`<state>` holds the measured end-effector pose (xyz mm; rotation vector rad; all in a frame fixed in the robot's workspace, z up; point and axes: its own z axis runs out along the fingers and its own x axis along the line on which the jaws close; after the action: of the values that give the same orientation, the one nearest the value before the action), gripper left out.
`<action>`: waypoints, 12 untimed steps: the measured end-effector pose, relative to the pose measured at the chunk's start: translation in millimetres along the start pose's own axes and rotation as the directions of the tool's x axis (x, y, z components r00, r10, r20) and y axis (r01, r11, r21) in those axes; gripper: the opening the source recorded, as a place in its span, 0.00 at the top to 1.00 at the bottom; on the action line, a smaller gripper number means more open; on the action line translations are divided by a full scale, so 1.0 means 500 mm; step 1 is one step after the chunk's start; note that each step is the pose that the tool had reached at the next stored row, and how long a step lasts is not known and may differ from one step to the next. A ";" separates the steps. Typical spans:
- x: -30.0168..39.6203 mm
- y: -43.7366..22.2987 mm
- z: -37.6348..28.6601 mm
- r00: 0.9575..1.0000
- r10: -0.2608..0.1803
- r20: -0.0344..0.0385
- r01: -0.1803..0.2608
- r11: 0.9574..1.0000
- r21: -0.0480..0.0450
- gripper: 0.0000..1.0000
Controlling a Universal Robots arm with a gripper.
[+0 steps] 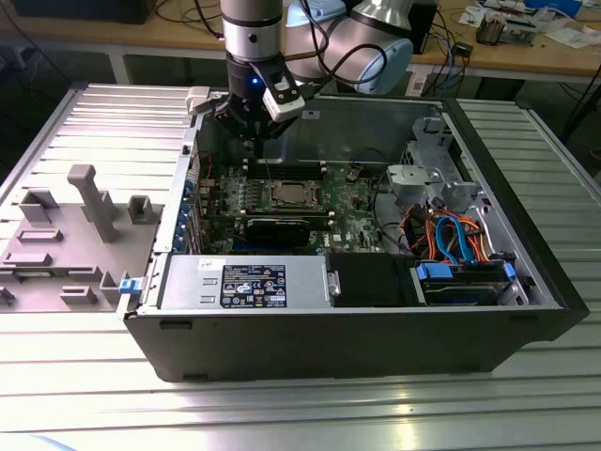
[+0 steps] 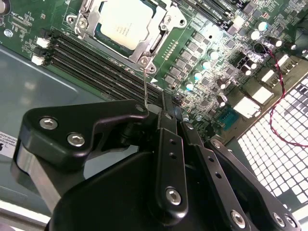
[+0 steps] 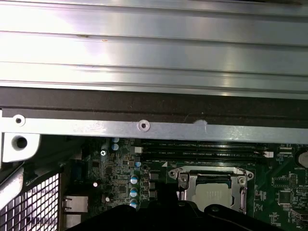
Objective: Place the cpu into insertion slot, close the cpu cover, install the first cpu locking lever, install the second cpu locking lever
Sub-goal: 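Install the first cpu locking lever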
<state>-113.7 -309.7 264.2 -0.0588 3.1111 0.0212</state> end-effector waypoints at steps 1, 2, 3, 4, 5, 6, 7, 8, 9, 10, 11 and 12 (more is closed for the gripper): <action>0.000 0.000 0.000 1.000 0.000 0.000 0.000 1.000 0.000 0.89; -0.001 0.000 0.000 1.000 0.000 0.000 0.000 1.000 0.000 0.89; -0.001 0.000 0.000 1.000 0.000 0.000 0.000 1.000 0.000 0.89; -0.001 0.000 0.000 1.000 0.000 0.000 0.000 1.000 0.000 0.89; -0.001 0.000 0.000 1.000 0.000 0.000 0.000 1.000 0.000 0.89; -0.002 0.000 0.000 1.000 0.000 0.000 0.000 1.000 0.000 0.89; -0.002 0.000 0.000 1.000 0.000 0.000 0.000 1.000 0.000 0.89; -0.003 0.000 0.000 1.000 0.000 0.000 0.000 1.000 0.000 0.89; -0.003 0.000 0.000 1.000 0.000 0.000 0.000 1.000 0.000 0.89; -0.003 0.000 0.000 1.000 0.000 0.000 0.000 1.000 0.000 0.89; -0.004 0.000 0.000 1.000 0.000 0.000 0.000 1.000 0.000 0.89; -0.004 0.000 0.000 1.000 0.000 0.000 0.000 1.000 0.000 0.89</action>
<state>-111.6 -309.7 264.2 -0.0588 3.1110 0.0213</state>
